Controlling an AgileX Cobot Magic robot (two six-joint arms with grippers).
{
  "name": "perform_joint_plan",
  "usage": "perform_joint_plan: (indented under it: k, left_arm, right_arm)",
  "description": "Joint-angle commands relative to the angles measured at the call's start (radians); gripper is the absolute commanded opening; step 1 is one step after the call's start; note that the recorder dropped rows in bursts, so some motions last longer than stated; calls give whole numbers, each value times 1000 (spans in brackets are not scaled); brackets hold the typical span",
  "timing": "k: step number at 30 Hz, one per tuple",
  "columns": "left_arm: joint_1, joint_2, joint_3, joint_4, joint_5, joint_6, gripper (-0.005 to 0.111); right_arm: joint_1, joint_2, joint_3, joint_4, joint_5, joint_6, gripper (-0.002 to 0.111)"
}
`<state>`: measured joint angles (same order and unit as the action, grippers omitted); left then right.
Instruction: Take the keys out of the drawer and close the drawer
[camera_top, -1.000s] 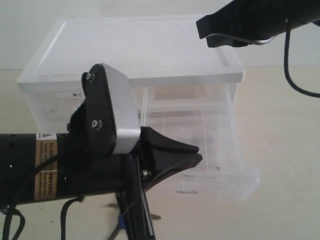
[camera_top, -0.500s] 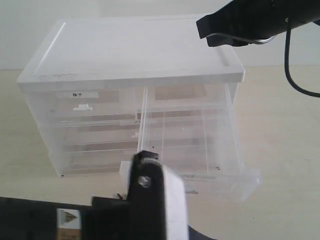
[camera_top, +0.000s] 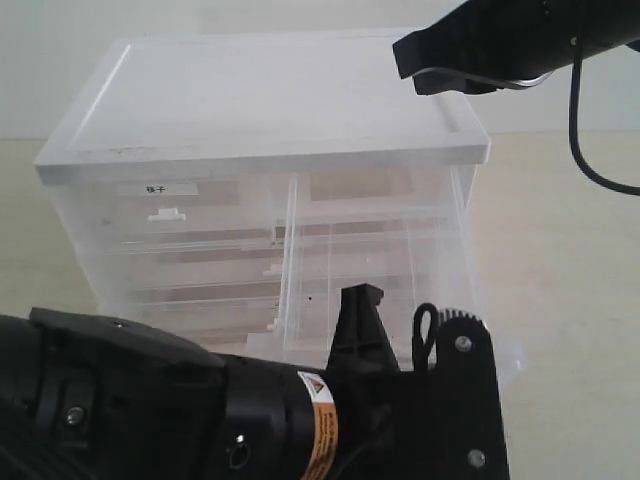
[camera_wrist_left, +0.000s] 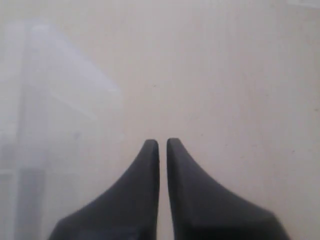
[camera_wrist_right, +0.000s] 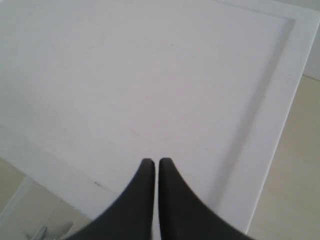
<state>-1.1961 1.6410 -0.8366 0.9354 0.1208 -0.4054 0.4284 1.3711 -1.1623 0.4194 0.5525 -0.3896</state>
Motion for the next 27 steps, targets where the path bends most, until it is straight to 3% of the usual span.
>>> perform_joint_plan:
  k: [1,4,9,16,23,25,27]
  left_arm:
    - [-2,-37,-35,302,118,-285,5]
    - [-2,-49,-41,649,345,-684,5]
    - [-2,-51,-41,793,395,-785,5]
    - [-2,-113,-20,809,534,-807,5]
    - [0,-366,69,809,589,-900,5]
    - [0,-488,107,809,586,-914,5]
    - [0,-568,139,809,586,-915,5]
  right_arm:
    - [1,-4,-5,-3,1,-7,0]
    - [1,-4,-5,-3,1,-7,0]
    - [1,-4,-5,-3,1,-7,0]
    - [1,-35,-7,-51,12,-11,0]
    - [1,-184,-17,-187,113,90,1]
    - [1,-181,-17,-345,174,250,12]
    - [1,-167,-17,-367,224,266,27]
